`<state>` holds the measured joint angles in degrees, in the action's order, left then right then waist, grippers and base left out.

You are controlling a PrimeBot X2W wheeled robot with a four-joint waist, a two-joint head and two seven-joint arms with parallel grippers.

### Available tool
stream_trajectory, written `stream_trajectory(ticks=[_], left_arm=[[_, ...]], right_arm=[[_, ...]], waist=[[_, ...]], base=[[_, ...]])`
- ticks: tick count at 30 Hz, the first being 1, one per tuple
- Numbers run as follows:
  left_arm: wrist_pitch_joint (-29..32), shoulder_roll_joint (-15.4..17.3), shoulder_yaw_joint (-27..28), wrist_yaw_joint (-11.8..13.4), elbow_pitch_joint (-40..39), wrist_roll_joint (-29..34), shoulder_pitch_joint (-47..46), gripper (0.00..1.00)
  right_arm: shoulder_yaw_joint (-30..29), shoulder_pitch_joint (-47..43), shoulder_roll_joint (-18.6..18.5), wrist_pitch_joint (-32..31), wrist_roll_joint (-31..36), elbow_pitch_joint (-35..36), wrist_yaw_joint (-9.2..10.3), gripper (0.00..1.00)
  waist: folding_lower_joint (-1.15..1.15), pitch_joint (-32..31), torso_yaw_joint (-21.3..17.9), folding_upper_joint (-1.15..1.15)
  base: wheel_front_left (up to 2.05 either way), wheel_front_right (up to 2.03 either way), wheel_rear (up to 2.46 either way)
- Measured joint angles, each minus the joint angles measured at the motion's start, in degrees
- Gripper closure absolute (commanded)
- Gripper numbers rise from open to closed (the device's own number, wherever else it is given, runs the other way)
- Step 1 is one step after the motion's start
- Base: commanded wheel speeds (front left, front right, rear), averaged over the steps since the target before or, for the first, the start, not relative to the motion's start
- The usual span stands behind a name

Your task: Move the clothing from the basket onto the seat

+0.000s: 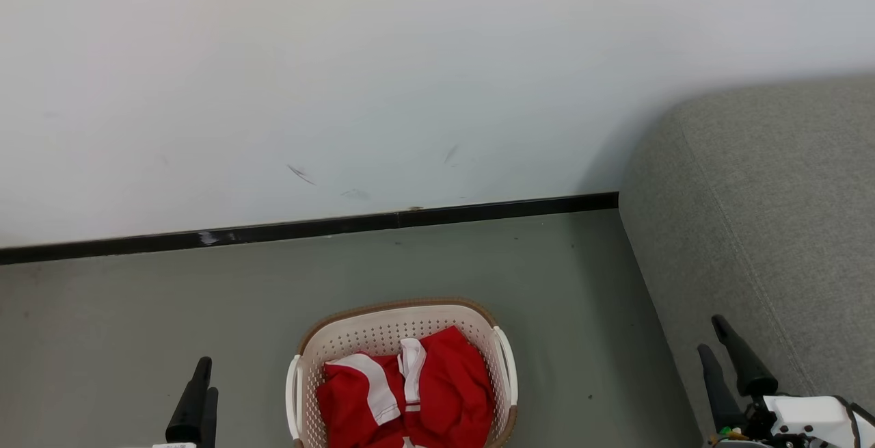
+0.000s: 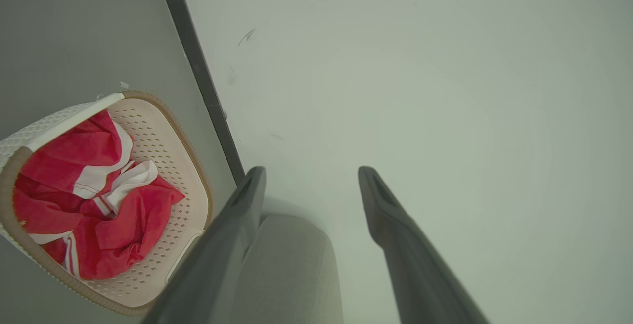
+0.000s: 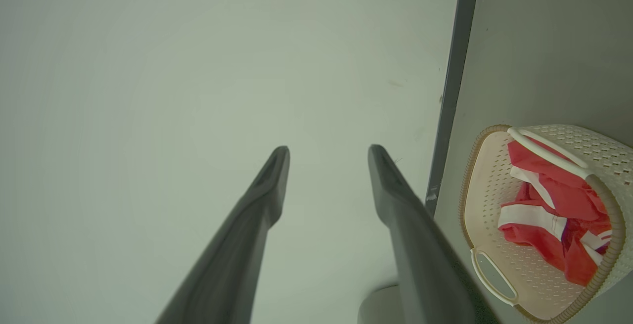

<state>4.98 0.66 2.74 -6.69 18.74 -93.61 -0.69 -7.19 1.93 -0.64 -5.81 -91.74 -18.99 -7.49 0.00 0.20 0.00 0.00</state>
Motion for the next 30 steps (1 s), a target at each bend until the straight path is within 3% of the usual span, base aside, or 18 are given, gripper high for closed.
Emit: stream_trajectory(ticks=[17,30], left_arm=[[-2.7,0.64,-0.68,0.0,-1.81,2.86,0.01,0.0],[-5.66,3.13,-2.16,0.0,-2.76,8.93,-0.19,0.0]], right_arm=[[2.78,-0.06,-1.07,3.21,5.56,1.63,0.0,0.0],[4.55,1.5,-2.7,5.9,16.34,2.89,0.0,0.0]], waist=[[0.04,0.27,0.02,0.0],[0.58,-0.32,-0.16,0.0]], base=[[0.0,0.0,0.0],[0.0,0.0,0.0]])
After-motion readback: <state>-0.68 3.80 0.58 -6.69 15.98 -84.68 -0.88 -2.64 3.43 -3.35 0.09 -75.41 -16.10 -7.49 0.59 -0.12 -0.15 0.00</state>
